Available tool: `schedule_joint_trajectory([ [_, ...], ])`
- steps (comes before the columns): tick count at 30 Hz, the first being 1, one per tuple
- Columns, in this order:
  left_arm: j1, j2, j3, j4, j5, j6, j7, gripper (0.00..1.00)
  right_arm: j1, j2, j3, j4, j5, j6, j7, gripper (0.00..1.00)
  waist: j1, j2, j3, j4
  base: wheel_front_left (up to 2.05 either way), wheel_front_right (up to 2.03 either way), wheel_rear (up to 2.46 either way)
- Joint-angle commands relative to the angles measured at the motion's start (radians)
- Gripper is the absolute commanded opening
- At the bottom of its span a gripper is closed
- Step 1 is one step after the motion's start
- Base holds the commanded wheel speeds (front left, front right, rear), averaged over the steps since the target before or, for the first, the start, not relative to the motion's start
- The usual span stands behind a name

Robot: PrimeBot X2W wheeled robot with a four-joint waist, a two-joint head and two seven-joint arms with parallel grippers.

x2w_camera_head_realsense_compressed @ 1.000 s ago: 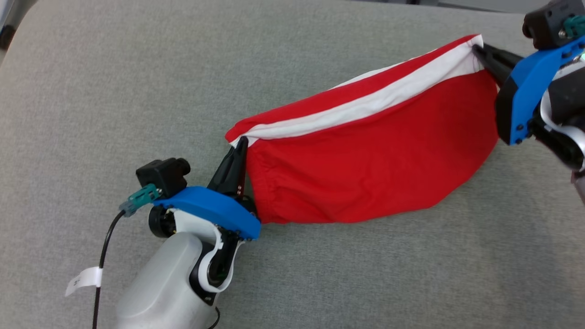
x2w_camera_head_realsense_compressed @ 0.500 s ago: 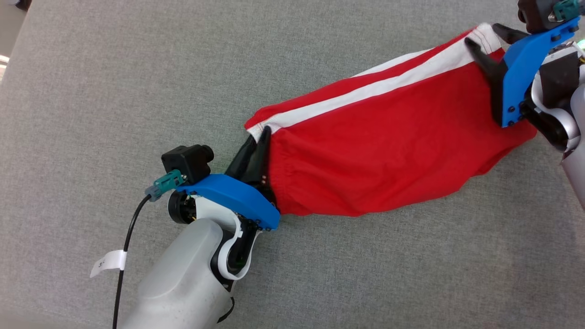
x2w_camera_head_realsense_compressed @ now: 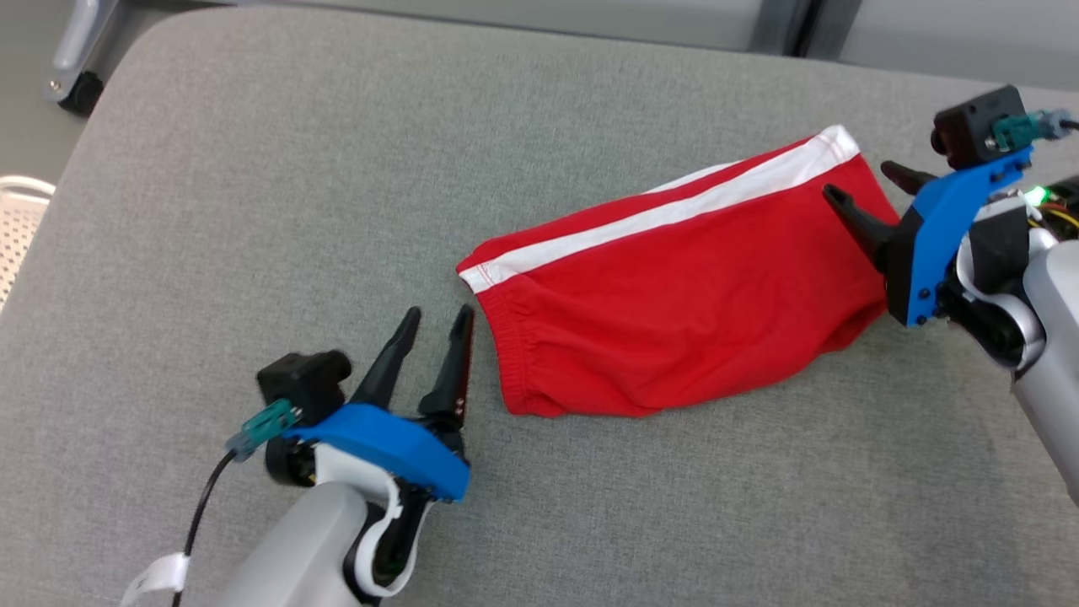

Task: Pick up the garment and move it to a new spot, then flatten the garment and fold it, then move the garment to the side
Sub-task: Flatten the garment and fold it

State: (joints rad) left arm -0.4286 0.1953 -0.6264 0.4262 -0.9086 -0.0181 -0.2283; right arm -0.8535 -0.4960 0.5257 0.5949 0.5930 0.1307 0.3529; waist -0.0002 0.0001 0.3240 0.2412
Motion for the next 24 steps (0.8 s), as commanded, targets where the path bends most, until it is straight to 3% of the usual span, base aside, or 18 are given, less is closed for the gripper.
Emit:
schedule_joint_trajectory([
  [1,0.012,0.014,0.01,-0.009,0.007,0.001,-0.01,1.0,0.024,-0.006,-0.007,-0.007,0.006,0.0,-0.012,1.0,0.0002,-0.0001,-0.023,-0.016,0.0,0.0,0.0],
  [6,0.063,0.056,0.073,-0.062,0.104,0.021,-0.036,1.0,0.094,-0.006,-0.067,-0.015,0.019,0.0,-0.075,1.0,0.0002,-0.0001,-0.057,-0.014,0.0,0.0,0.0],
  [9,0.096,0.04,0.167,-0.127,0.212,0.027,-0.037,1.0,0.122,0.019,-0.125,0.005,0.009,0.0,-0.114,1.0,0.0002,-0.0001,-0.057,-0.009,0.0,0.0,0.0],
  [16,0.165,-0.026,0.348,-0.186,0.41,-0.034,-0.037,1.0,0.112,0.083,-0.223,0.073,-0.039,0.0,-0.179,1.0,0.0002,-0.0001,-0.025,0.008,0.0,0.0,0.0],
  [24,0.179,-0.065,0.432,-0.176,0.569,-0.077,-0.037,1.0,0.046,0.128,-0.306,0.207,-0.119,0.0,-0.218,1.0,0.0002,-0.0001,0.028,0.04,0.0,0.0,0.0],
])
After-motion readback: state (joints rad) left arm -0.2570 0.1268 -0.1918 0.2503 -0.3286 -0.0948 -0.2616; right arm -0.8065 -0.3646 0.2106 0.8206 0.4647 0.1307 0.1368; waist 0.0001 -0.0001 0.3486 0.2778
